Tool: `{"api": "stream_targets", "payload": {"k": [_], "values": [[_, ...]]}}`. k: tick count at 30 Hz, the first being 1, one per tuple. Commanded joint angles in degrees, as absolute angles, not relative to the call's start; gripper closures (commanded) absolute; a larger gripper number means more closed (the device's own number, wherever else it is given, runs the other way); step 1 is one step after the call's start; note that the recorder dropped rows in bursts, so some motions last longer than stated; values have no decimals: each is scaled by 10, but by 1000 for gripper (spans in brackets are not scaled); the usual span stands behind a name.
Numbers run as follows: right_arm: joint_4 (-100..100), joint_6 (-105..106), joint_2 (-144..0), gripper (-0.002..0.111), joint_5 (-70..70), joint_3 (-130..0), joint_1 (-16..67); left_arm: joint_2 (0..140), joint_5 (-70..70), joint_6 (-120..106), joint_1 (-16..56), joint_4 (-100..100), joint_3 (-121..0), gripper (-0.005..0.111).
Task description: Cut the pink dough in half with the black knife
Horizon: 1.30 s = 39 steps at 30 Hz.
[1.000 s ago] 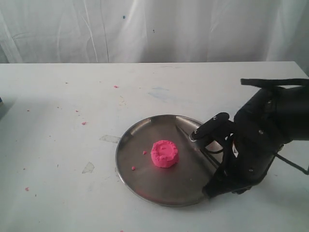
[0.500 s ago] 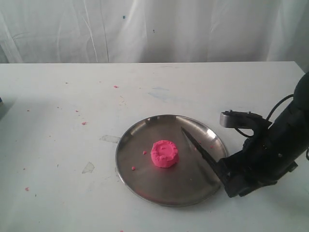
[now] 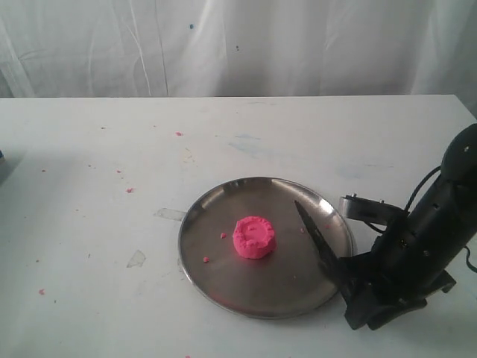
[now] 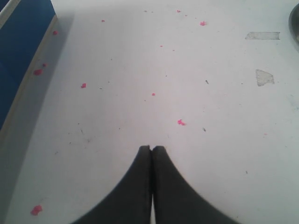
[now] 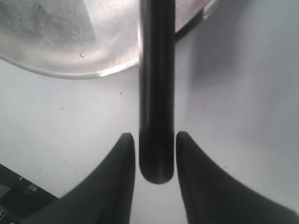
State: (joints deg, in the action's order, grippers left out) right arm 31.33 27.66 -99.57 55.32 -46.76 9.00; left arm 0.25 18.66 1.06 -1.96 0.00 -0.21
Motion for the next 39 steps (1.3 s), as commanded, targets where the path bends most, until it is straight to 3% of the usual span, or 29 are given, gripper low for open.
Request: {"api": "stream_targets", "payload": {"k": [1, 33, 39], "values": [[315, 283, -996, 76, 534, -468, 85, 0, 198, 13, -21, 0, 0, 107], [381, 299, -994, 76, 545, -468, 38, 0, 198, 13, -21, 0, 0, 107], [380, 304, -994, 66, 541, -468, 38, 0, 198, 13, -21, 0, 0, 107]]}}
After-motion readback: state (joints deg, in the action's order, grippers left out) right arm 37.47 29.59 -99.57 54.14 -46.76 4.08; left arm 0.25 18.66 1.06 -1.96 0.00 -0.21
